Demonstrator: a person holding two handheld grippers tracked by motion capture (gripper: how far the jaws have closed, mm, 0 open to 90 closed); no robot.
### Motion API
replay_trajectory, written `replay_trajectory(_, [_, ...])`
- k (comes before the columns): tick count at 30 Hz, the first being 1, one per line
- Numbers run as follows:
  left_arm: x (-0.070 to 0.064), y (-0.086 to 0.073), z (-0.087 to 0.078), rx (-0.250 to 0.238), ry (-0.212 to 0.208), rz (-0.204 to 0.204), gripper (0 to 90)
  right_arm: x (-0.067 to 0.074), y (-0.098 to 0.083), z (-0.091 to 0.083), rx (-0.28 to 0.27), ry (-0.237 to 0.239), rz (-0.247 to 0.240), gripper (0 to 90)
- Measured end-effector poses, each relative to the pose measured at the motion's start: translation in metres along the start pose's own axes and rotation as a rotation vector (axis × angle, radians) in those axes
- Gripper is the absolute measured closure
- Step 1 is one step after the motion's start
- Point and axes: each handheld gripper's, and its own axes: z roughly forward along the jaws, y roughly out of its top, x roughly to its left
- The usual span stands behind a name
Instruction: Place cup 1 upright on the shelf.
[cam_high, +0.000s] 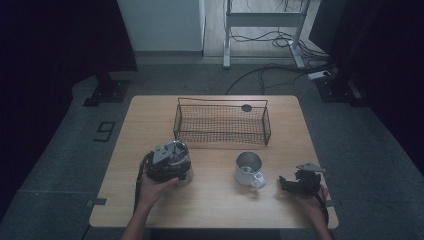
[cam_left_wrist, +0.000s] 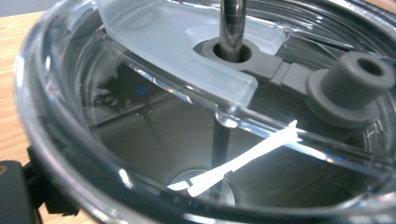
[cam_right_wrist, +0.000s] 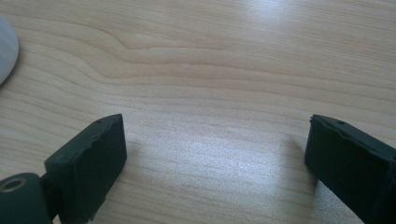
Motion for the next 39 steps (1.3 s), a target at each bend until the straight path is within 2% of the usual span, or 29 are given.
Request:
replay_trajectory(8, [0.000, 0.003, -0.002, -0.014, -0.009, -0.015, 3.7, 0.000, 0.000, 0.000, 0.000, -0.001, 0.002, 5.4])
replay_trajectory(24, [-0.008, 0.023, -0.012, -0.037, -0.015, 0.028, 3.8, 0.000, 0.000, 0.000, -0.001, -0.002, 0.002, 5.6])
replay_trajectory(39, [-0.008, 0.040, -0.021, -0.066, -0.013, 0.039, 3.9, 0.000, 0.000, 0.000, -0.003, -0.005, 0.005, 5.6])
